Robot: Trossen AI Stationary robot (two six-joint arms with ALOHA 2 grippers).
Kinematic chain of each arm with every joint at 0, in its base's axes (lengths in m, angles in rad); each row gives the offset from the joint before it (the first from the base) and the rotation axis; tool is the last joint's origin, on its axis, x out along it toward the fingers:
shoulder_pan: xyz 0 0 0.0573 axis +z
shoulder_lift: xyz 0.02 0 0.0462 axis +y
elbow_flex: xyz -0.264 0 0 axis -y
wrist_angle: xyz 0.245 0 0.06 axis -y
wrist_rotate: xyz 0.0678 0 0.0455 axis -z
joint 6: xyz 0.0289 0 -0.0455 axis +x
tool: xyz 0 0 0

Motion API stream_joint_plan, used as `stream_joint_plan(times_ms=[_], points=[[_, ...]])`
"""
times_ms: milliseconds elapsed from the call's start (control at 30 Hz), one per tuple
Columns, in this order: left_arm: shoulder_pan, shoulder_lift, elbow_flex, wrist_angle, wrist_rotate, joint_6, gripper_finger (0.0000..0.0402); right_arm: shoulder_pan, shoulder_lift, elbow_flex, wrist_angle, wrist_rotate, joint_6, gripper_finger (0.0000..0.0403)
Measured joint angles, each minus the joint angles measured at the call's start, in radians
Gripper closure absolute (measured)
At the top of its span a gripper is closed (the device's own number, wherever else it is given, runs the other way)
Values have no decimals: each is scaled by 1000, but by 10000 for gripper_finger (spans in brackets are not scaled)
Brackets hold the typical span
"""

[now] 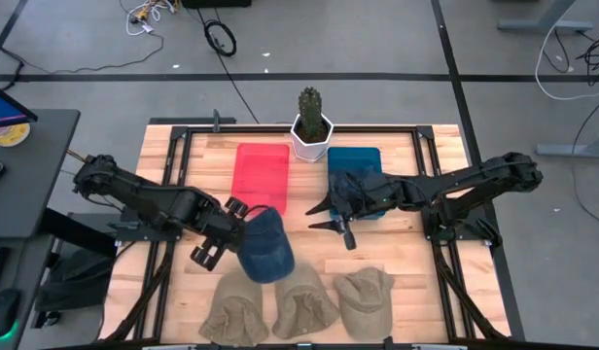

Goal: Pick & Place hat
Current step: Put the blue cap into the blue bin

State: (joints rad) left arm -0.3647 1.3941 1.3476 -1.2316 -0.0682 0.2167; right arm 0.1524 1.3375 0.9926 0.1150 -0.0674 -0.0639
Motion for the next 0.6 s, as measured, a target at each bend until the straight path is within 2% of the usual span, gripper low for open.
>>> stream_joint_plan(times_ms=[133, 333, 600], points=[[32, 23, 6, 4, 3, 36, 385, 0, 27, 21, 7, 0, -1, 250], [54, 138, 92, -26, -3, 90, 385, 0, 138, 123, -38, 0, -5, 250], [53, 225, 249, -144, -100, 97, 385, 18, 244, 160, -116, 3, -35, 250]])
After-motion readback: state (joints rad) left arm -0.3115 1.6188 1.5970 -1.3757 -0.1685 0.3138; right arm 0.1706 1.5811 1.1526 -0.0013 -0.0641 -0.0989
